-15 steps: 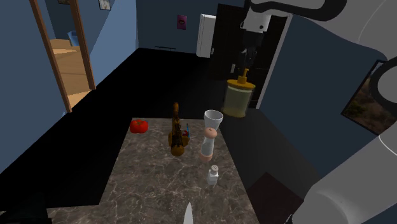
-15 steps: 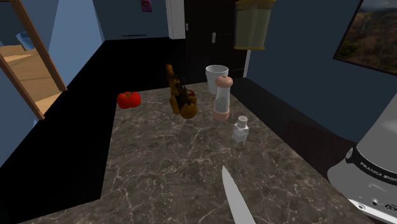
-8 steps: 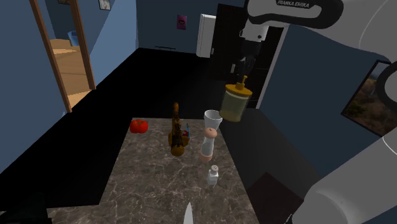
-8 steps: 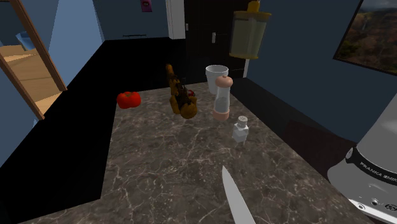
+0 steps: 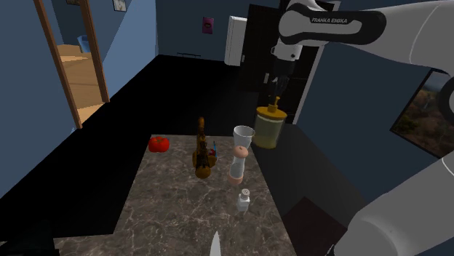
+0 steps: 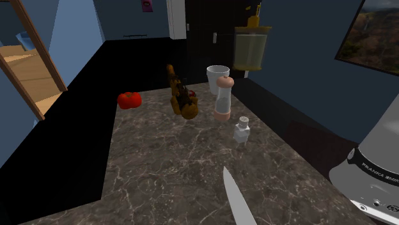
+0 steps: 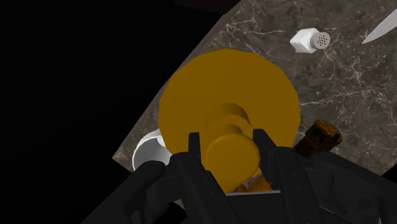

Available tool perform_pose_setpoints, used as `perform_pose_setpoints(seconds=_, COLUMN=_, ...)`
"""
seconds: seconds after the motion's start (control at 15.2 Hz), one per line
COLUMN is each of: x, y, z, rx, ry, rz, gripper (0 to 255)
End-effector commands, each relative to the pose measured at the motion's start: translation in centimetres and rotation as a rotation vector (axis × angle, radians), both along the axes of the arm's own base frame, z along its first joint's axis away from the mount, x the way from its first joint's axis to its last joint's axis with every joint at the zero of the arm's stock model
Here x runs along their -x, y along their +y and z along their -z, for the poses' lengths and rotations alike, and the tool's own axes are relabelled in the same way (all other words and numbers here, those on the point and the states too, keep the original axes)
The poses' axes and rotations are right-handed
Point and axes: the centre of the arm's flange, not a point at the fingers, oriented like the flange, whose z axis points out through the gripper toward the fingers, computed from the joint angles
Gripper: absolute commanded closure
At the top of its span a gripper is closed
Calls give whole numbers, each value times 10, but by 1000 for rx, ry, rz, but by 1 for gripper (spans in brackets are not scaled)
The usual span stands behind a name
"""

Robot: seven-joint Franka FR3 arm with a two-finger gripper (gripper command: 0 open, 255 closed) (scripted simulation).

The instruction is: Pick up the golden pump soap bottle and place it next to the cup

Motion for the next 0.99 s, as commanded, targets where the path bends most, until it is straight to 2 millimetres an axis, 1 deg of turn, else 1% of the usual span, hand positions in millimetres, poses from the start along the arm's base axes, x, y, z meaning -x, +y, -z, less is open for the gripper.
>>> perform_pose_setpoints(seconds=0.0, x=1, y=0, z=11, rx=0, ry=-1, rz=0, gripper=255)
perform_pose_setpoints(seconds=0.92, x=1, y=0, z=84, rx=0, ry=-1, rz=0, gripper=255)
